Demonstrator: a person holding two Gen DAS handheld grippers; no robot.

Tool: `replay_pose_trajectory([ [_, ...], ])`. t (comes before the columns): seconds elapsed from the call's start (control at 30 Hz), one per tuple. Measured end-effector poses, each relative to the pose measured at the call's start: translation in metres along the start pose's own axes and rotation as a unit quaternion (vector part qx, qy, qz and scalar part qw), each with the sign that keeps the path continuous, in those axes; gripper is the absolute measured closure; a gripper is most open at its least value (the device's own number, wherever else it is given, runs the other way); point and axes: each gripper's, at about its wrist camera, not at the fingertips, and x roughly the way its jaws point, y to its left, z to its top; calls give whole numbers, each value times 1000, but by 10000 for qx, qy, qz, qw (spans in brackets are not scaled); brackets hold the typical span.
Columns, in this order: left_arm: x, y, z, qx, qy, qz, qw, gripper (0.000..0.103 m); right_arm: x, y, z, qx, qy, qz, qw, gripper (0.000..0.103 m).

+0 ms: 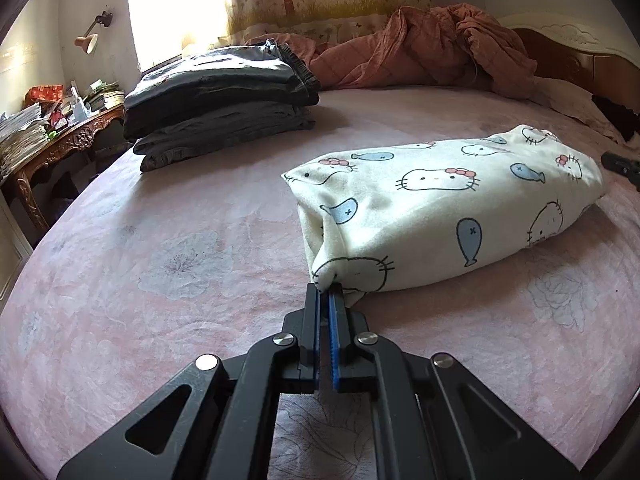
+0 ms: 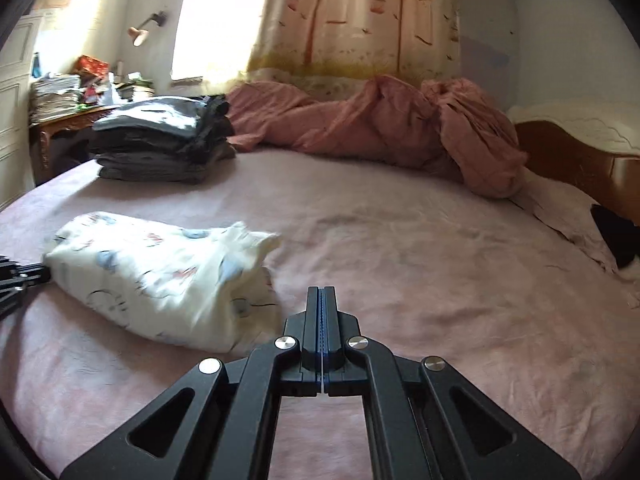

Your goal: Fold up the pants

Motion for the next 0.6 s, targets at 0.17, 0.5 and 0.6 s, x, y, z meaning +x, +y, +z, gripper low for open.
replay_pose_trajectory([
  [0.17, 0, 0, -1, 12, -7, 9, 10000, 99, 7, -11, -10, 341, 364, 1028, 9934, 103],
  [0.5, 1, 7, 1, -258, 90, -204, 9994, 98, 4, 22, -17, -37, 442, 1298, 9905, 74],
  [0.6, -2, 7, -1, -231, 26, -109, 9997, 98, 15, 27, -18, -10, 565, 953, 9938, 100],
])
